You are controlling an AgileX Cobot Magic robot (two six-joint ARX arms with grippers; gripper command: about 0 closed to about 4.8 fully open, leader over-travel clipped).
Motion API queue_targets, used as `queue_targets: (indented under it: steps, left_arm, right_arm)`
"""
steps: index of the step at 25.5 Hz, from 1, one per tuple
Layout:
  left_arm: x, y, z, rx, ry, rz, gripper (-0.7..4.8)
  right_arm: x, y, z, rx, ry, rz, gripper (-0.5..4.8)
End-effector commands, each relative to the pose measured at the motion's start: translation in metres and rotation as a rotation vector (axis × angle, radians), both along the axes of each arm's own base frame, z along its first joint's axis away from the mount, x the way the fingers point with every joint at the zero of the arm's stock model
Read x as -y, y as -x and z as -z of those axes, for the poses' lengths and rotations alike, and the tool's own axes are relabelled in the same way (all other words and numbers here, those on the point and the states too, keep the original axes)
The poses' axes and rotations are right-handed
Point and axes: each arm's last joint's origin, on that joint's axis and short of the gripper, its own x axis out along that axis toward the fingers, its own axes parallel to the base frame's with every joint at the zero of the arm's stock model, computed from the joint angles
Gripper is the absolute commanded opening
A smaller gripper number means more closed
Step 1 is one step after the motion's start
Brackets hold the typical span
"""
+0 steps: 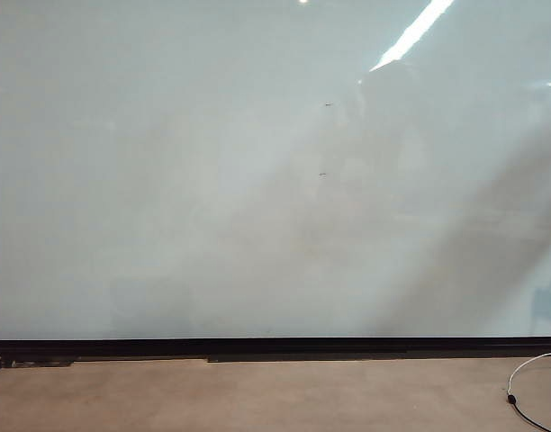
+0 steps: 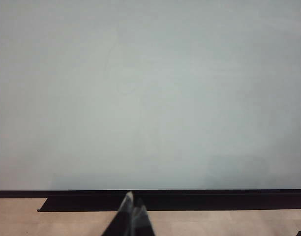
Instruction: Pick up the pen on the shelf to the right of the whiteboard and draw a rectangle.
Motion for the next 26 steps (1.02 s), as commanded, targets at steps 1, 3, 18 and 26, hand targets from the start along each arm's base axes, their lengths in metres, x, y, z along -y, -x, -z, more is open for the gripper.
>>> queue_targets:
  steps: [1, 3, 18, 26]
  left_arm:
    - [0.000, 0.000, -0.002, 0.009, -0.005, 0.000, -0.04]
    - [0.000, 0.000, -0.001, 0.008, -0.005, 0.000, -0.05]
    - [0.000, 0.000, -0.002, 0.009, -0.005, 0.000, -0.05]
    - [0.000, 0.000, -0.002, 0.009, -0.005, 0.000, -0.04]
  right_arm:
    - [-0.013, 0.004, -0.005, -0.067, 0.023, 0.004, -0.05]
    - [-0.019, 0.005, -0.008, -0.078, 0.024, -0.003, -0.05]
    - [-0.070, 0.032, -0.028, -0.152, 0.070, 0.085, -0.05]
    - [-0.100, 0.044, -0.028, -0.240, 0.124, -0.043, -0.05]
